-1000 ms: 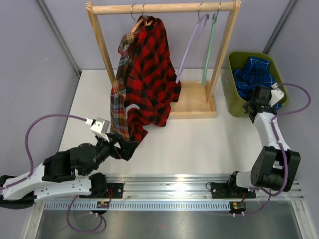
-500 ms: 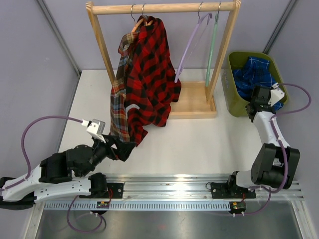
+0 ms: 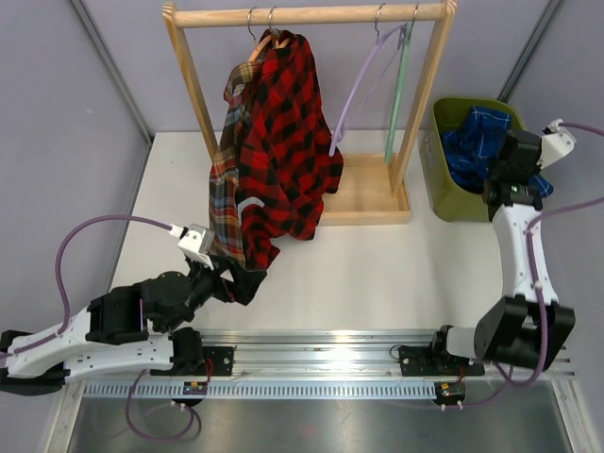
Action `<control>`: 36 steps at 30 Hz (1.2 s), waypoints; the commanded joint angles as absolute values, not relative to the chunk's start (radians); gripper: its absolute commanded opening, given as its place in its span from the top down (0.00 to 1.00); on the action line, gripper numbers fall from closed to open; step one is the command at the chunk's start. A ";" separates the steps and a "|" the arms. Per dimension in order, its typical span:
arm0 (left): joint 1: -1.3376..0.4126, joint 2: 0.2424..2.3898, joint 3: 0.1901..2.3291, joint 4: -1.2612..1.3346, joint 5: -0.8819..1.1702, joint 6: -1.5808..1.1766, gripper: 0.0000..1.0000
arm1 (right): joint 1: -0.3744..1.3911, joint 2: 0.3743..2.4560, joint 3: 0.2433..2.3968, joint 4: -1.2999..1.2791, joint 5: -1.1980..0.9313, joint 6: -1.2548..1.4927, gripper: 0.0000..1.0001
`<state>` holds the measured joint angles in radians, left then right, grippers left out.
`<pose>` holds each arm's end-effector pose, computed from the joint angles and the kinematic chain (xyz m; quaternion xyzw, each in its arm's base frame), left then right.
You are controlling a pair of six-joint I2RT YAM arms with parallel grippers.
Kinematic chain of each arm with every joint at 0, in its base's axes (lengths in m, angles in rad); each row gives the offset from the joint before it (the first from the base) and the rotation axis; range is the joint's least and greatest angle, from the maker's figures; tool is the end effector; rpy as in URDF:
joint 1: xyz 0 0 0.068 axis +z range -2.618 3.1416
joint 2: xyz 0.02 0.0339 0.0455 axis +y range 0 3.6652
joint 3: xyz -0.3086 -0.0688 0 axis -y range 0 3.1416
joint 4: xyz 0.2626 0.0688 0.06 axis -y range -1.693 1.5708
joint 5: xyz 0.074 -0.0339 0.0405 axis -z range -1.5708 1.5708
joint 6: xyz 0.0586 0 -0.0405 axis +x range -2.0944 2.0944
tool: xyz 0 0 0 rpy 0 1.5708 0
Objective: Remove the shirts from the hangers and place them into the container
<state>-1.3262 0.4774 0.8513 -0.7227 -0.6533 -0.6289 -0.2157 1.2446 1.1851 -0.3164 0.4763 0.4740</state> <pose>0.0543 -0.0707 0.3659 0.0920 0.7920 -0.3036 0.5217 0.2913 -0.0913 0.4038 0.3965 0.7113 -0.1230 0.5672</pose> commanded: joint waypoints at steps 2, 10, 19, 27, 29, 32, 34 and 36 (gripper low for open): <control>-1.324 0.465 0.853 -0.679 -0.666 -0.644 0.01 | -0.210 1.483 1.395 -0.239 0.410 0.483 1.00; -1.325 0.439 0.873 -0.759 -0.699 -0.693 0.01 | -0.210 2.046 1.911 -0.477 0.360 0.535 1.00; -1.325 0.463 0.911 -0.807 -0.724 -0.724 0.01 | -0.212 2.411 2.247 -0.750 0.342 0.594 1.00; -1.325 0.463 0.920 -0.801 -0.706 -0.727 0.01 | -0.212 2.395 2.142 -0.760 0.212 0.581 1.00; -1.325 0.459 0.914 -0.796 -0.703 -0.727 0.01 | -0.212 2.347 2.085 -0.692 0.161 0.549 1.00; -1.325 0.453 0.911 -0.792 -0.699 -0.718 0.01 | -0.210 2.206 1.995 -0.571 0.166 0.516 0.61; -1.325 0.459 0.911 -0.790 -0.699 -0.707 0.01 | -0.209 2.073 1.936 -0.470 0.176 0.477 0.41; -1.325 0.462 0.911 -0.785 -0.704 -0.701 0.01 | -0.204 1.961 1.928 -0.431 0.196 0.447 0.25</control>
<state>-1.3262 0.4599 0.8825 -0.8249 -0.6838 -0.7063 -0.2184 2.1918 1.9320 -0.5266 0.2138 0.5228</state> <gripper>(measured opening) 0.987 0.693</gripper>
